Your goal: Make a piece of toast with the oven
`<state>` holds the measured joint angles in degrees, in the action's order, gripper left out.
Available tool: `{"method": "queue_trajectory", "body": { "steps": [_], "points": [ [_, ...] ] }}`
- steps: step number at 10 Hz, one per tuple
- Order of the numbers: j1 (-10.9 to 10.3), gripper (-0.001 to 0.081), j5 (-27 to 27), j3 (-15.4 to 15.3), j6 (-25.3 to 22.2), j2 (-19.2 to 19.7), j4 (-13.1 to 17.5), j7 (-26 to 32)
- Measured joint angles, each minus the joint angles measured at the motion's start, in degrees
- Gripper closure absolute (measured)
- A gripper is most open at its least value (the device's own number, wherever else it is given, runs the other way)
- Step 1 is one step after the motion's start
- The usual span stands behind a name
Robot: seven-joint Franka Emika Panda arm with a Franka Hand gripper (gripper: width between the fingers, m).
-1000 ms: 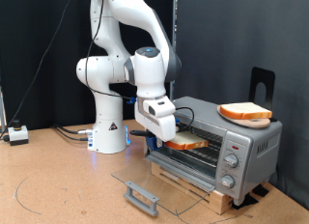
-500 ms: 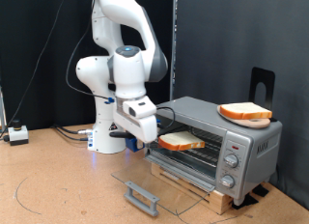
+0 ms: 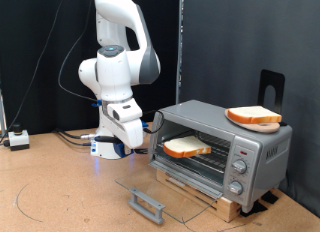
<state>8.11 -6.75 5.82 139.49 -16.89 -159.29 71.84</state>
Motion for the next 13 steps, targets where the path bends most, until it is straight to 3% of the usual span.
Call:
{"method": "queue_trajectory", "body": {
  "steps": [5, 10, 13],
  "points": [
    [-0.4, 0.0411, -0.9, -0.6, -2.3, 0.0, -0.4, -0.5],
    [-3.7, 0.0411, -6.6, -3.8, -2.5, -0.2, -0.7, -3.4],
    [-4.6, 0.0411, -7.7, -6.0, -2.5, -0.1, -0.8, -6.2]
  ]
}}
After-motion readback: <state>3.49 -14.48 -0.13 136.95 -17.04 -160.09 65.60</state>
